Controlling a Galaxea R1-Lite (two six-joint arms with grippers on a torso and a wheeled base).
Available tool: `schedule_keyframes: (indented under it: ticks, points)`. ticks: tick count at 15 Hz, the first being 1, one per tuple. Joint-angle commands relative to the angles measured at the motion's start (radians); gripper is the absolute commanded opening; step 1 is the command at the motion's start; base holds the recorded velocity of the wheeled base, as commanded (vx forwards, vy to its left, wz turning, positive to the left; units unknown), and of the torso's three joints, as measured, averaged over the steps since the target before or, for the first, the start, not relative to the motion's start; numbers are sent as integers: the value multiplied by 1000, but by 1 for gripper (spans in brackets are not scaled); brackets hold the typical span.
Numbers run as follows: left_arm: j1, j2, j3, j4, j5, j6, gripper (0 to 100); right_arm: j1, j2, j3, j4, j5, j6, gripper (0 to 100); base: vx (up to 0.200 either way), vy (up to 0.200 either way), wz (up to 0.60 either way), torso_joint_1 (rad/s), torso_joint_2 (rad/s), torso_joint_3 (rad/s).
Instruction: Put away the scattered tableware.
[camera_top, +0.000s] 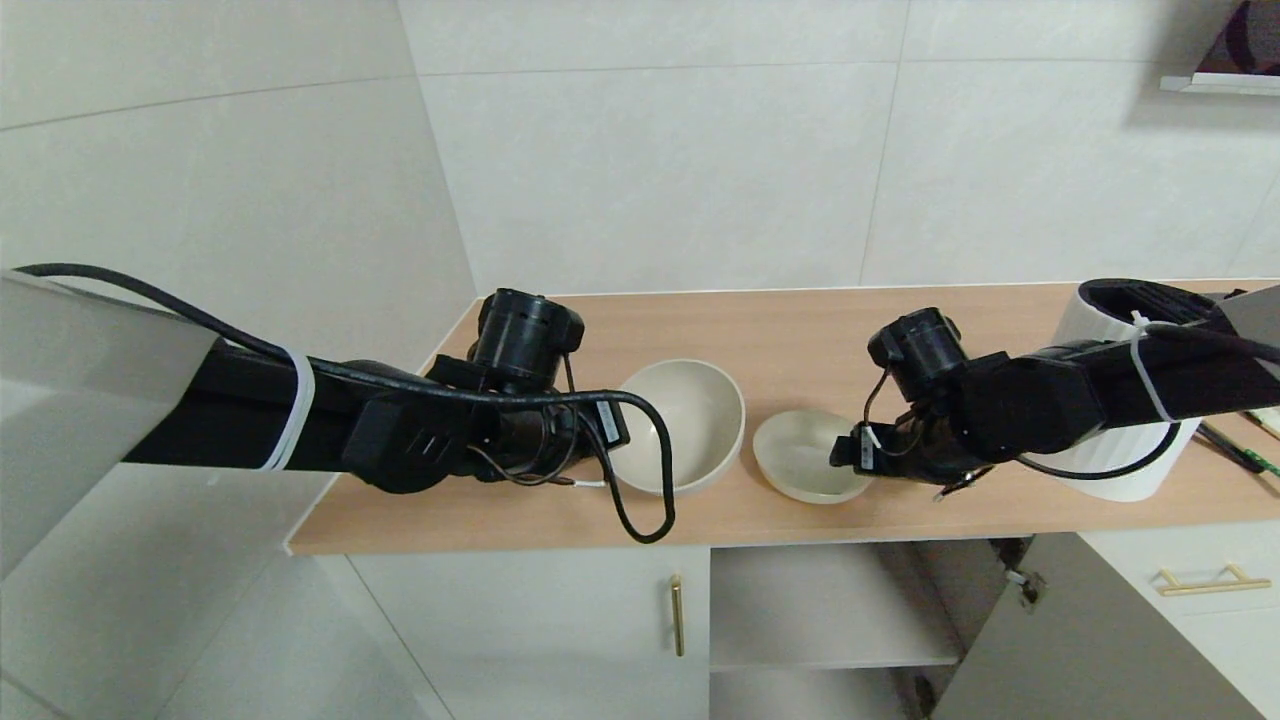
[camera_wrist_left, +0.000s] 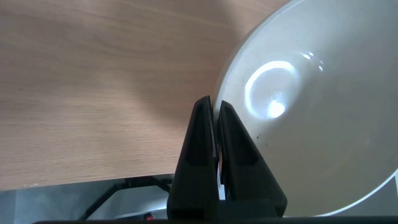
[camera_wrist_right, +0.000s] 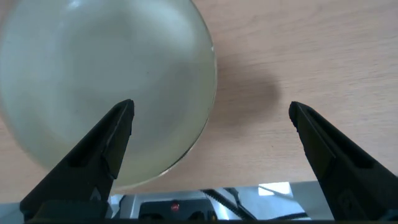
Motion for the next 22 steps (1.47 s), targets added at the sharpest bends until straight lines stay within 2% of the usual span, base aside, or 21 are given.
schedule_keyframes:
  ticks: [1, 5, 6, 17, 19, 20, 22]
  points:
    - [0, -2, 1, 0, 0, -1, 0, -1, 21, -2, 0, 2, 1, 100, 0, 0, 0, 0, 0, 0]
    - [0, -2, 1, 0, 0, -1, 0, -3, 24, -2, -20, 2, 1, 100, 0, 0, 0, 0, 0, 0]
    - [0, -2, 1, 0, 0, -1, 0, -3, 24, -2, -20, 3, 2, 0, 0, 0, 0, 0, 0, 0]
    - [0, -21, 4, 1, 2, -1, 0, -3, -5, 2, -17, 8, 7, 0, 0, 0, 0, 0, 0, 0]
    - [0, -59, 28, 4, 2, 1, 0, -3, -51, 11, -8, 19, 7, 0, 0, 0, 0, 0, 0, 0]
    - [-1, -94, 70, 4, 2, 2, 0, -3, -100, 37, -8, 40, 6, 0, 0, 0, 0, 0, 0, 0]
    - [-4, -174, 142, 3, 2, 7, 0, -3, -258, 148, -9, 134, -5, 0, 0, 0, 0, 0, 0, 0]
